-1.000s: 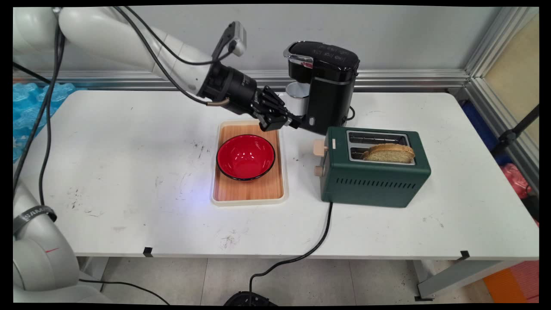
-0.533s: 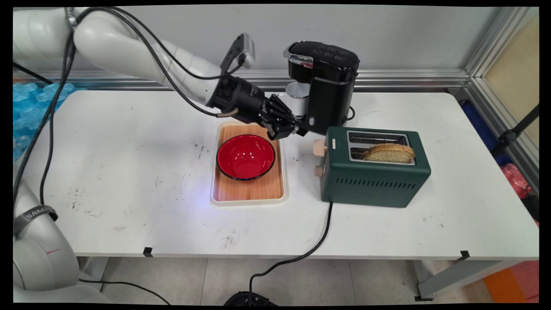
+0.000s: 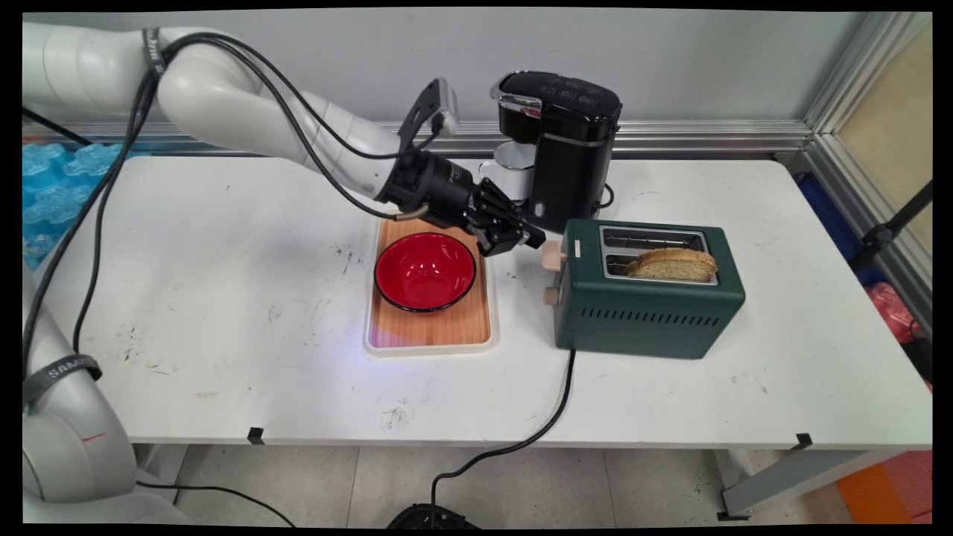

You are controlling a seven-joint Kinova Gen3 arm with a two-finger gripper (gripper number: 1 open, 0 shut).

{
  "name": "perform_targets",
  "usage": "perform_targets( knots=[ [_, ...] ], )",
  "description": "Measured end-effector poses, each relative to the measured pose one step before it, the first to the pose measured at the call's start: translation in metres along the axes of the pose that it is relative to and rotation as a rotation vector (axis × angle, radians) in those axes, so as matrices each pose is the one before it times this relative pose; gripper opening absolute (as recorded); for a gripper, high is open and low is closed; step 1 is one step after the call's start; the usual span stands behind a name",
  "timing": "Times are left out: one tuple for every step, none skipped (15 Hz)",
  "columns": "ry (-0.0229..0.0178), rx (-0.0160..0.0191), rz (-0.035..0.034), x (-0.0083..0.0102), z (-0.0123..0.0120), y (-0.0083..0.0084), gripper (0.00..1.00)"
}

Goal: Press the toaster switch

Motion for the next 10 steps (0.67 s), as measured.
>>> perform_targets(
  knots=[
    [-0.00104, -0.00048, -0.00114, -0.00148, 0.00198, 0.00038, 0.0],
    [-0.00181, -0.00179, -0.00074, -0.00199, 0.00302, 0.00065, 0.0],
    [-0.00164, -0.00177, -0.00014, -0.00171, 0.00247, 0.00062, 0.0],
    [-0.00148, -0.00168, -0.00011, -0.00179, 0.00279, 0.00057, 0.0],
    [-0.00112, -0.00121, 0.00066, -0.0015, 0.00282, 0.00039, 0.0],
    [-0.00023, -0.00094, 0.00153, -0.00091, 0.00239, 0.00016, 0.0],
    [0.00017, -0.00078, 0.00207, -0.00077, 0.00281, 0.00003, 0.0],
    [0.00037, -0.00064, 0.0018, -0.00064, 0.0026, 0.0, 0.0],
    [0.00043, -0.00032, 0.00149, -0.00045, 0.00226, -0.0001, 0.0],
    [0.00012, -0.00023, 0.00098, -0.00055, 0.00233, -0.00016, 0.0]
  ],
)
